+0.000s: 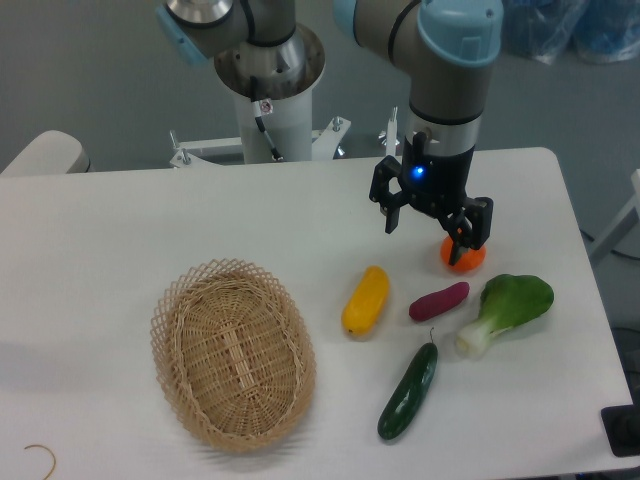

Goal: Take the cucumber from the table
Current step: 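Move the open gripper down and across toward the green cucumber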

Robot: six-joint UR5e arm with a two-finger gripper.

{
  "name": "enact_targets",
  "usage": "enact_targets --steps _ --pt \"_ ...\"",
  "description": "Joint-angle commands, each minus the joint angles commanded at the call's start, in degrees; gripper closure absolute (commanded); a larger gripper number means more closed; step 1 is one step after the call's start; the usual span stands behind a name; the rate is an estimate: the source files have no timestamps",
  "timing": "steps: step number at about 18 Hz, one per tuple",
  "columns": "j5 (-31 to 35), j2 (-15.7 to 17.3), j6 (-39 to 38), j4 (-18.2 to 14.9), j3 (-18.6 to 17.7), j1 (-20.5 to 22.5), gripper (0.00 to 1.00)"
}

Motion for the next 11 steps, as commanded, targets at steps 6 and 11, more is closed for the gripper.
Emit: enact_targets --steps 6,11 --pt "0.00 -0.44 -0.79 0.00 0.53 -0.53 0.00" --pt "-0.17 -0.96 -8.94 4.28 -2.19 -3.76 0.00"
